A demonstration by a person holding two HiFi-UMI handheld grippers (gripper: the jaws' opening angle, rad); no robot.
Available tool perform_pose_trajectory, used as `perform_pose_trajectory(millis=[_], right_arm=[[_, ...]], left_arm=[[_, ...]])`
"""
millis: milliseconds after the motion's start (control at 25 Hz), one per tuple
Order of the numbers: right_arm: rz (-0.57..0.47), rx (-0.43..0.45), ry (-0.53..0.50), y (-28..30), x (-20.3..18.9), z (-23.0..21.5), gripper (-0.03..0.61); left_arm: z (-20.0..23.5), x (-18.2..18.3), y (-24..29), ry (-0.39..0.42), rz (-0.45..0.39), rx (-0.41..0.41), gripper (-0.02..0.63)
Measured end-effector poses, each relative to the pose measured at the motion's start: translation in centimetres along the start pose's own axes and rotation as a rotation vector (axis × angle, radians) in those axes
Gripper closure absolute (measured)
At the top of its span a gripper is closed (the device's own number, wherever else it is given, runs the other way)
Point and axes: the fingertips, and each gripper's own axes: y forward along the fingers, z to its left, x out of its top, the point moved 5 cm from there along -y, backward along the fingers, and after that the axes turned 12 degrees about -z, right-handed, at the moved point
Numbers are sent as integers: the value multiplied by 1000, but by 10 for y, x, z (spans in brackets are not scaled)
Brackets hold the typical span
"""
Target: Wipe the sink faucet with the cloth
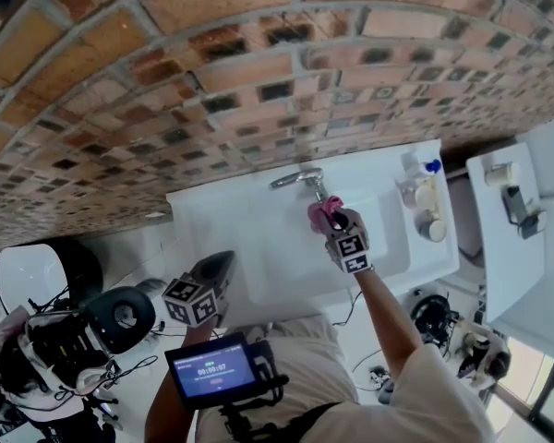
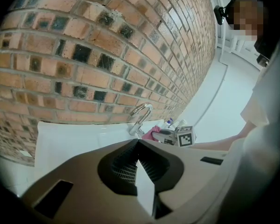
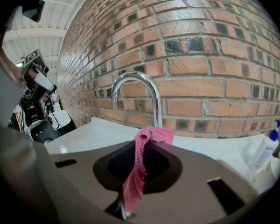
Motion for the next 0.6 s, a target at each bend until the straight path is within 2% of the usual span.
perform_pose_trajectory(millis=[160,320,400,480,600], right_arm=[[-96,12,24,-19,44,-2,537],[-149,-68,59,-39,80,-34,537],[-134,-102,24,-39,87,-53,537],[-83,-98,-46,-32,84,-64,537],[20,-2,-151,-14,62,-67,537]], left_arm=[[-4,0,-1,-11,-7,-14,617],[-2,-2,-5,-15,-15,-10,617],[0,-2,-7,-19,-19,-4,617],[1,-4,-10,-25,-20,4,617],[3,-8,-14,-34,-20,15,617]])
